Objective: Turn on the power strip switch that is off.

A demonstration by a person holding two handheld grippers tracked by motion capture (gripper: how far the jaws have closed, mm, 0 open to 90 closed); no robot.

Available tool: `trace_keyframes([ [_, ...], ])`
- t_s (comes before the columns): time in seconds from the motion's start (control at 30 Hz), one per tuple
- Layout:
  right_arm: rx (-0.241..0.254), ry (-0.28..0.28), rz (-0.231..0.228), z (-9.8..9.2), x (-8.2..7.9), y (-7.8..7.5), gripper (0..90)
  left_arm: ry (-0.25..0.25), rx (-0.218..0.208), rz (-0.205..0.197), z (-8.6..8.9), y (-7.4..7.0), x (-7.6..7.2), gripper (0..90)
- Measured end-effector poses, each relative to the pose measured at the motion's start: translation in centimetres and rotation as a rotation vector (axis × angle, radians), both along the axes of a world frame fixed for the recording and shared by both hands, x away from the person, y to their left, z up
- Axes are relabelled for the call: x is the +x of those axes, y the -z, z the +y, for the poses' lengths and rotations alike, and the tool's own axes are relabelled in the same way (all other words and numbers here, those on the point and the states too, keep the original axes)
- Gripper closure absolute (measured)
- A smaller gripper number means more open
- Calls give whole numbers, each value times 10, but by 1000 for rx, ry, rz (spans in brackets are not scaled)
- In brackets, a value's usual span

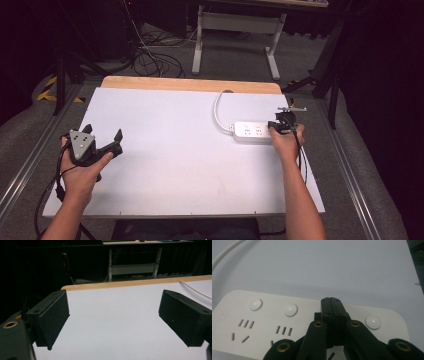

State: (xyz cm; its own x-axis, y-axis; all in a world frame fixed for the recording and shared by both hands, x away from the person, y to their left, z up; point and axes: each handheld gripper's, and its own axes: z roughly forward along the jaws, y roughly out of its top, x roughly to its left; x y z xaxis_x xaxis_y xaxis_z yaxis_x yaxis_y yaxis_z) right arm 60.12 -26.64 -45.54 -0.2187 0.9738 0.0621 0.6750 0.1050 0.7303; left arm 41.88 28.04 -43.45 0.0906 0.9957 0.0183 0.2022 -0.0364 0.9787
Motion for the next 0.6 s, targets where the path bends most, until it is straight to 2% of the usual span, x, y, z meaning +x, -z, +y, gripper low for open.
trace_keyframes([
  [0.23, 3, -4, -1, 0, 0, 0, 900, -3, -2, -2, 0, 0, 0, 101],
  [0.33, -15, -6, -28, 0, -1, -2, 900, -1, -2, -2, 0, 0, 0, 101],
  [0.6, 2, -30, -58, 2, -10, -9, 900, -1, -4, 1, 0, -1, -2, 101],
])
